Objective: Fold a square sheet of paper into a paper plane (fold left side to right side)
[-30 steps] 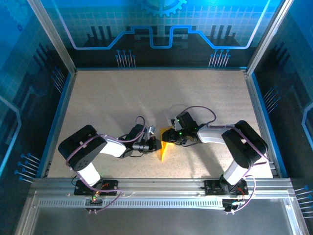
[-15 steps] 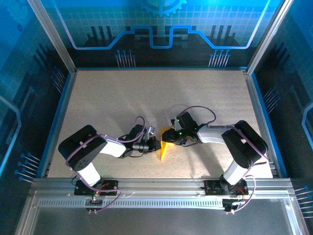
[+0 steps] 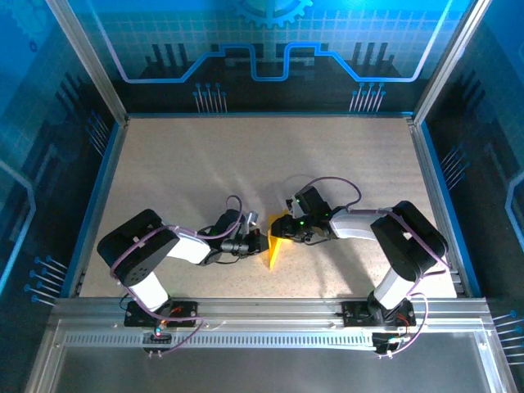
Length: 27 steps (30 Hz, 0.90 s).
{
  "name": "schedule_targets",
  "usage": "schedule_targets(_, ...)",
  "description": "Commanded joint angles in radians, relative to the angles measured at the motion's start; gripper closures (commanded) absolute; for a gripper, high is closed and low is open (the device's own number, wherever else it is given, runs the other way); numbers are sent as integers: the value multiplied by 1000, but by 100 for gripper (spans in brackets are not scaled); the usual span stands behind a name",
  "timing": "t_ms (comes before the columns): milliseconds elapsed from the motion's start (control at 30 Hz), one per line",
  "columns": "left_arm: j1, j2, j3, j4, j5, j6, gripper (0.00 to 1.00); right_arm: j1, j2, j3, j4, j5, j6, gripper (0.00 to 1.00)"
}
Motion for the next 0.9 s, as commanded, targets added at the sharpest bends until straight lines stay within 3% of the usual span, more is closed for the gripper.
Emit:
schedule_targets(0,4,2,-15,-50,-29,33,100,15,20,-10,-35,16,-8,54)
schedule_targets(867,-11,58,-6,-98,-68,16,100,-2,-61,-46,24,-3,29,55)
